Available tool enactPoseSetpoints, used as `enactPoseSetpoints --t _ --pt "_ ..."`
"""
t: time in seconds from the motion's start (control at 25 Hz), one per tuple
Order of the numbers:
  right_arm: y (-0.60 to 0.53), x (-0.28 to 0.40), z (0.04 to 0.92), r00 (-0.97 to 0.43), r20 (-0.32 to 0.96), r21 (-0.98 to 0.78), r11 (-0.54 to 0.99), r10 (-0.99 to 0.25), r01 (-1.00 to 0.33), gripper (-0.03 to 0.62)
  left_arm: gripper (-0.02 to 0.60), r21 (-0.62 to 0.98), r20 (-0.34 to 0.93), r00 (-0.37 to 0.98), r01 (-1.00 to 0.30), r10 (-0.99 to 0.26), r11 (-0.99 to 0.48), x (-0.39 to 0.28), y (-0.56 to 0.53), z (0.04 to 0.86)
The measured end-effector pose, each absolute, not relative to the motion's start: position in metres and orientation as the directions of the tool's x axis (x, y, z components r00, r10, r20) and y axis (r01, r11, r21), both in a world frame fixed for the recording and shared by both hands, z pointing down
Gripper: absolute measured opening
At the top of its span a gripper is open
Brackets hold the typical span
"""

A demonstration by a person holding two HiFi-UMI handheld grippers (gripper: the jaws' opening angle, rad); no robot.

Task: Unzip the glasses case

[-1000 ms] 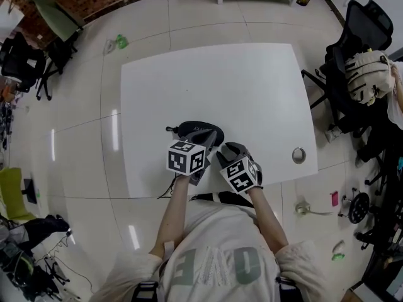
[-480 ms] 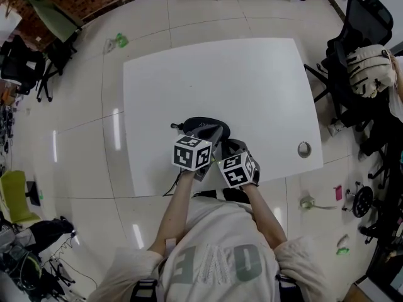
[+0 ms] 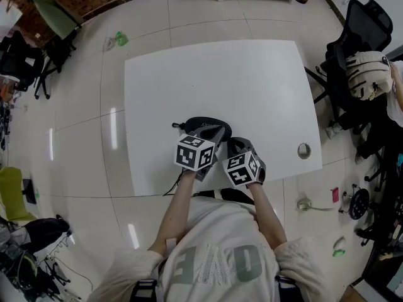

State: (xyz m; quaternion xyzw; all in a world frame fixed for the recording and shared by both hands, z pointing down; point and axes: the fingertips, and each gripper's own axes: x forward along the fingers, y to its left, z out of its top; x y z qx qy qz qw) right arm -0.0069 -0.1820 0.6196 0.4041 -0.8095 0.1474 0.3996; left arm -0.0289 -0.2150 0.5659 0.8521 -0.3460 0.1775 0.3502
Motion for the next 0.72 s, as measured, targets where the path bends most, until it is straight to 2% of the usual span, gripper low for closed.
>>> enactPoseSetpoints --t 0.32,0.48,0.6,0.72 --pt "-0.184 -0.002 0.615 -0.354 0.763 0.100 0.640 -0.541 -0.762 0.000 -0.003 0.488 0.549 0.674 -0.739 -0.495 -0.465 -0.040 -0.200 0.567" --pt "-0.155 -0.028 0.614 -0.430 0.754 0.081 0.721 -0.496 -0.688 0.000 -0.003 0.349 0.601 0.546 -0.836 -0.583 -0.423 -0.058 -0.204 0.558" --pt "-0.128 -0.054 0.613 -0.499 0.746 0.067 0.796 -0.440 -0.602 0.000 -0.003 0.247 0.661 0.480 -0.865 -0.577 -0.436 -0.061 -0.197 0.564" --pt "-0.115 -0.063 0.616 -0.524 0.748 0.067 0.831 -0.408 -0.552 0.000 -0.003 0.242 0.687 0.464 -0.872 -0.558 -0.426 -0.062 -0.188 0.571"
